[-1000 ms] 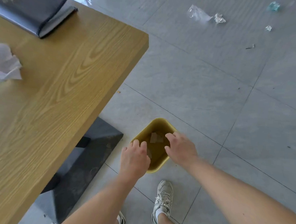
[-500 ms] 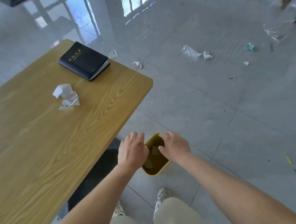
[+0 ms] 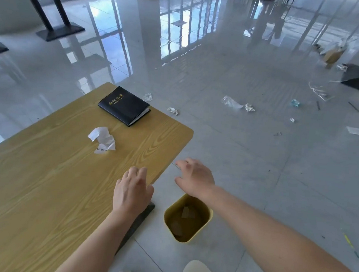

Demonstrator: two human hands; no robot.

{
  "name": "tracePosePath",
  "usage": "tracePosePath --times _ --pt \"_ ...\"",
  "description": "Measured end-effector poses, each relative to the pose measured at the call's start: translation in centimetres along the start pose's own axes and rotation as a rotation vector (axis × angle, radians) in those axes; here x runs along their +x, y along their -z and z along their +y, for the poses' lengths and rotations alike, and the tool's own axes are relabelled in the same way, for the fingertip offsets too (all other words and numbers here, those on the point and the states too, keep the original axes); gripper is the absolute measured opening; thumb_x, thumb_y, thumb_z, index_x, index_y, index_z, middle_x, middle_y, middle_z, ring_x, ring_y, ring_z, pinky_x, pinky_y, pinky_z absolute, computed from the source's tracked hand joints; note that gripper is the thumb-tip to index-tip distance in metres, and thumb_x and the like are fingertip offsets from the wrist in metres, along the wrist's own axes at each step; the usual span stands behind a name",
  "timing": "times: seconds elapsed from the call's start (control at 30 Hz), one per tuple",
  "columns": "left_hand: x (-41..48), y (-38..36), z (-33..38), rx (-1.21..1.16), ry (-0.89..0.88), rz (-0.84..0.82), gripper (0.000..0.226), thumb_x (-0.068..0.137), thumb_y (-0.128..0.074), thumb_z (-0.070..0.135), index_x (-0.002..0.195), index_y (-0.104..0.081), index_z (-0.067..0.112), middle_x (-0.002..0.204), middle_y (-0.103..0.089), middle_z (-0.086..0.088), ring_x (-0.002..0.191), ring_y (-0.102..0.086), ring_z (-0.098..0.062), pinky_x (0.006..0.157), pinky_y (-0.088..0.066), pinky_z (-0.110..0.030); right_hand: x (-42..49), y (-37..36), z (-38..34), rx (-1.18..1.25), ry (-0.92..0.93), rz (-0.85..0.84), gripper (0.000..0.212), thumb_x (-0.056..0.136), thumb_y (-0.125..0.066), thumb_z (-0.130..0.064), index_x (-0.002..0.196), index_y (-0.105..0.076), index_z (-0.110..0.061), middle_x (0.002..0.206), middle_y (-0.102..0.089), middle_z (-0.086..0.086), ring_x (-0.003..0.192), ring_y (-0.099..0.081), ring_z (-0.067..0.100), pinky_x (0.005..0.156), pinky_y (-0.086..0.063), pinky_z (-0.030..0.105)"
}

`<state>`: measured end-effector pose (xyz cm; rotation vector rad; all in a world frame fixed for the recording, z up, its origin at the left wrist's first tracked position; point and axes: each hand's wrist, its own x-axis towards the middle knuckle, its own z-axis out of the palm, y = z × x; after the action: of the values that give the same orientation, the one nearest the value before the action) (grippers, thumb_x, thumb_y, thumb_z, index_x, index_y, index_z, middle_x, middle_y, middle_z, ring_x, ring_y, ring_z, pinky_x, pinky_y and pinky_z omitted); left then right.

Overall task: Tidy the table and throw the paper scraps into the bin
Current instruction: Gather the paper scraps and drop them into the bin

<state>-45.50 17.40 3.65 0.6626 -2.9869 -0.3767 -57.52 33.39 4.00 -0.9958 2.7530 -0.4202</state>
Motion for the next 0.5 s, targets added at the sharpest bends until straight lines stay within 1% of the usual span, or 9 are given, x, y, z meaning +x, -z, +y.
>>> tracePosePath --times 0.1,0.2,0.27,0.37,0.5 --pt "0.3 1.5 -1.9 -0.005 0.023 0.038 0.043 0.086 -0.062 0.028 0.127 -0.055 0.017 0.112 -0.06 -0.004 0.099 -0.059 -0.023 0.081 -0.045 -0.033 1.1 0.6 -2.6 -0.014 0.037 0.006 0.042 0.089 -0.058 -0.035 0.127 -0.053 -0.019 0.112 -0.059 0.006 0.102 -0.055 0.026 0.079 -0.054 0.04" --pt "0.5 3.2 -4.5 -0.018 0.037 0.055 0.04 0.086 -0.061 0.028 0.124 -0.055 0.017 0.112 -0.059 -0.003 0.1 -0.058 -0.023 0.084 -0.046 -0.034 2.5 0.8 -5.6 -0.033 0.074 0.007 0.045 0.091 -0.059 -0.038 0.131 -0.051 -0.02 0.118 -0.058 0.006 0.108 -0.053 0.028 0.082 -0.052 0.042" --pt "0.5 4.5 -6.8 -0.016 0.052 0.067 0.039 0.086 -0.06 0.028 0.122 -0.054 0.017 0.113 -0.059 -0.003 0.102 -0.058 -0.023 0.085 -0.046 -0.035 3.7 0.8 -7.9 -0.037 0.084 0.008 0.045 0.091 -0.059 -0.039 0.131 -0.051 -0.021 0.119 -0.058 0.006 0.11 -0.053 0.027 0.083 -0.052 0.041" --pt "0.7 6.1 -10.7 -0.004 0.073 0.093 0.036 0.086 -0.058 0.029 0.121 -0.054 0.019 0.115 -0.059 0.0 0.102 -0.058 -0.021 0.085 -0.046 -0.033 5.4 0.3 -11.8 -0.031 0.081 0.021 0.042 0.091 -0.06 -0.04 0.129 -0.053 -0.022 0.116 -0.059 0.004 0.11 -0.054 0.026 0.08 -0.051 0.039" --pt "0.6 7.8 -15.4 -0.029 0.11 0.095 0.038 0.085 -0.058 0.03 0.122 -0.054 0.019 0.116 -0.058 -0.001 0.106 -0.057 -0.023 0.087 -0.045 -0.035 7.0 -0.9 -16.4 0.007 0.077 0.013 0.045 0.092 -0.06 -0.039 0.133 -0.051 -0.023 0.122 -0.059 0.003 0.114 -0.053 0.025 0.083 -0.05 0.037"
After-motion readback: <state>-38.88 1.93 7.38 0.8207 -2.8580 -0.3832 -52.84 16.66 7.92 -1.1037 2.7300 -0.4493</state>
